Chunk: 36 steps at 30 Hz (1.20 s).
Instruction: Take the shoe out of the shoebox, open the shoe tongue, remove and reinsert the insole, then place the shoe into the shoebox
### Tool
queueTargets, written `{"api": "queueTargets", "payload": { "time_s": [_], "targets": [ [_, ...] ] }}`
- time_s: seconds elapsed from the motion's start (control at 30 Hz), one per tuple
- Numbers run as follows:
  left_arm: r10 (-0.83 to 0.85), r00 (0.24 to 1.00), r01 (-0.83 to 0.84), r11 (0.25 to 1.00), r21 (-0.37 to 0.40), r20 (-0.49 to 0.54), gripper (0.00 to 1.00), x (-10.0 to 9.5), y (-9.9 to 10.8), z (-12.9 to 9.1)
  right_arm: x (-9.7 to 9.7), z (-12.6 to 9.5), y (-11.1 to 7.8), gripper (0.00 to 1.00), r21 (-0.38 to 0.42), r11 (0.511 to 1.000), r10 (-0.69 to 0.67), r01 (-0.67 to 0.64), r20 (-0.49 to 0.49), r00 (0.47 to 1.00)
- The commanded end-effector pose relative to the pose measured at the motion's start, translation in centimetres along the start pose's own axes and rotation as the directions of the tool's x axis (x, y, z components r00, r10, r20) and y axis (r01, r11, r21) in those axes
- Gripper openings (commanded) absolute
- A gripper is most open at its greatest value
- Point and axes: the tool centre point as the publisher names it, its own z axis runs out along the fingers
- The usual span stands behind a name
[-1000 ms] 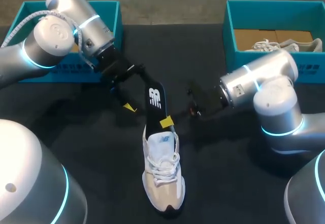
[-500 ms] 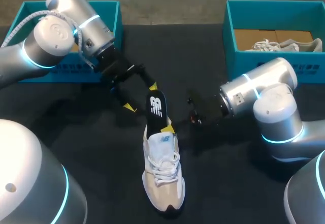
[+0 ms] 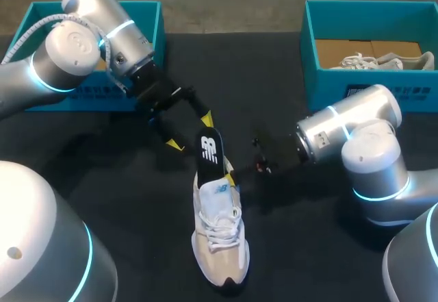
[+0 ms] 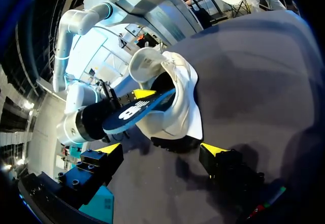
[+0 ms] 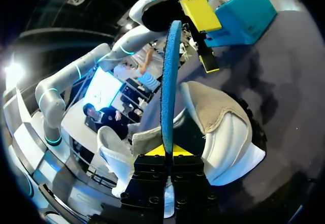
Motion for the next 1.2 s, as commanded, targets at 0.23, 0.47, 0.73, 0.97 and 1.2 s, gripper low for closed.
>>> {"api": "queueTargets", "payload": {
  "time_s": [0.23, 0.47, 0.73, 0.97, 1.2],
  "targets": [
    [0.000, 1.000, 0.000, 1.000, -0.001, -0.003, 1.00, 0.0, 0.0, 0.0, 0.4, -0.1, 2.1, 0.35, 0.002, 1.000, -0.009, 0.009, -0.001, 1.000],
    [0.000, 1.000, 0.000, 1.000, -0.001, -0.003, 1.00, 0.0, 0.0, 0.0, 0.3, -0.7, 3.7, 0.30, 0.012, 1.000, -0.019, 0.019, -0.003, 1.000],
    [0.000, 1.000, 0.000, 1.000, -0.001, -0.003, 1.00, 0.0, 0.0, 0.0, -0.2, -1.4, 5.3, 0.24, 0.024, 0.999, -0.038, 0.038, -0.006, 0.999],
    [0.000, 1.000, 0.000, 1.000, -0.001, -0.003, 1.00, 0.0, 0.0, 0.0, -0.4, -1.7, 5.6, 0.00, 0.024, 0.999, -0.037, 0.037, -0.006, 0.999],
    [0.000, 1.000, 0.000, 1.000, -0.001, -0.003, 1.00, 0.0, 0.0, 0.0, -0.7, -1.7, 5.0, 0.00, 0.032, 0.999, -0.023, 0.024, -0.008, 1.000]
  ]
}}
